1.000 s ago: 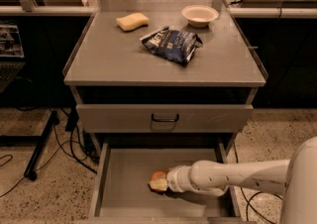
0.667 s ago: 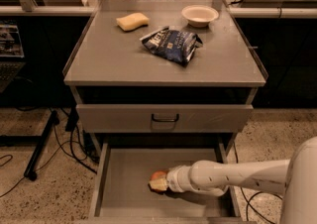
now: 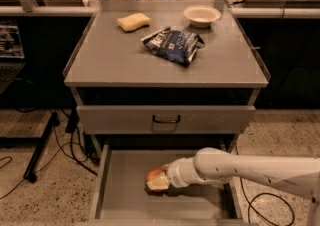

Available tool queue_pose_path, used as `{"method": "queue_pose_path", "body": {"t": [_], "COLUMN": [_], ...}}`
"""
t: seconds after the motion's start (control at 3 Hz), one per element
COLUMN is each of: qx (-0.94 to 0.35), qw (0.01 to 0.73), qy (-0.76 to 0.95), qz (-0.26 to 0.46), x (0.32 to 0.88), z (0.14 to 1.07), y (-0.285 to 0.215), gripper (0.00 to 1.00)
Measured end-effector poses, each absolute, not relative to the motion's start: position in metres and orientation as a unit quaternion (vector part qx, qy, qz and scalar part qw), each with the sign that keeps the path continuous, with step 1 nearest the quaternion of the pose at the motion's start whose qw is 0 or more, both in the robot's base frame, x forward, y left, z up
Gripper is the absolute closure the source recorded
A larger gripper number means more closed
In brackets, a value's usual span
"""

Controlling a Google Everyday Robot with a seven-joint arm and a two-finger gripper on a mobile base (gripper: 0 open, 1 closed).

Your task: Pick orange from middle drawer and place on counter

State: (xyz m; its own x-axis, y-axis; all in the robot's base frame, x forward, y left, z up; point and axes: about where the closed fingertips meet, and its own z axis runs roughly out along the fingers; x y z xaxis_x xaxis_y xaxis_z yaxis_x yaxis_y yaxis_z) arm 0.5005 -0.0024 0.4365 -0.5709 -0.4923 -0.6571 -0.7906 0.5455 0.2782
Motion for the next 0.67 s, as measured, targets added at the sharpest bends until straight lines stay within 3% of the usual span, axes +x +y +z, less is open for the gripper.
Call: {"method": "queue_pose_path", "body": {"t": [0.67], "qx": [-0.458], "qw": [0.282], "qy": [0.782], "qz": [0.315], "x": [0.448], "z": [0.554], "y": [-0.02], "gripper": [1.0]}}
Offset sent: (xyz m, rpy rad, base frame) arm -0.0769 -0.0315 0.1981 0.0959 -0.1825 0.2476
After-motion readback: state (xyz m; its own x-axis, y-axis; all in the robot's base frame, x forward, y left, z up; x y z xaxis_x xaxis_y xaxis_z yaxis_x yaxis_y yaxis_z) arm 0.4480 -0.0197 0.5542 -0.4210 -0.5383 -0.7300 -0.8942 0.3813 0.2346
